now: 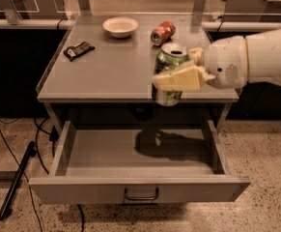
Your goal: Place green can into top drawer
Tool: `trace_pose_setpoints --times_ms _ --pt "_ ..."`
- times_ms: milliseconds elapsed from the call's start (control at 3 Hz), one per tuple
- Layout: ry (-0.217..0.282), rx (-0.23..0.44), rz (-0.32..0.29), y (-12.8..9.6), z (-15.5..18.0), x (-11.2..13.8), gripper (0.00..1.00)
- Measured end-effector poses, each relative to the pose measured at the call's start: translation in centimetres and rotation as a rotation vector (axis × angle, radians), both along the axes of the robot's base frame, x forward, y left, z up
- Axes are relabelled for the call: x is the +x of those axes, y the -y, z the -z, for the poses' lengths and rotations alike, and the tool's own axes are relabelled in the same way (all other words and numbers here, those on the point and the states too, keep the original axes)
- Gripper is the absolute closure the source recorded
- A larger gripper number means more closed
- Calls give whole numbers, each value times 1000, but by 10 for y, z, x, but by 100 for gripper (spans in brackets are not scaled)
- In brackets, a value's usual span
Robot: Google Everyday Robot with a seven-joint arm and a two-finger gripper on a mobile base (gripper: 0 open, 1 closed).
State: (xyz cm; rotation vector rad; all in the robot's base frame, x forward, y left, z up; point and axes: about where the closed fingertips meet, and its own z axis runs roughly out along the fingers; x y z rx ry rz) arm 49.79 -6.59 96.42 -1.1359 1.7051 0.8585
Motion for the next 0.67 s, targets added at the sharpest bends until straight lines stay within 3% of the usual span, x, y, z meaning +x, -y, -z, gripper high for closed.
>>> trace_pose_setpoints --times_ms 667 --pt "29 -57 -2 3 14 -7 100"
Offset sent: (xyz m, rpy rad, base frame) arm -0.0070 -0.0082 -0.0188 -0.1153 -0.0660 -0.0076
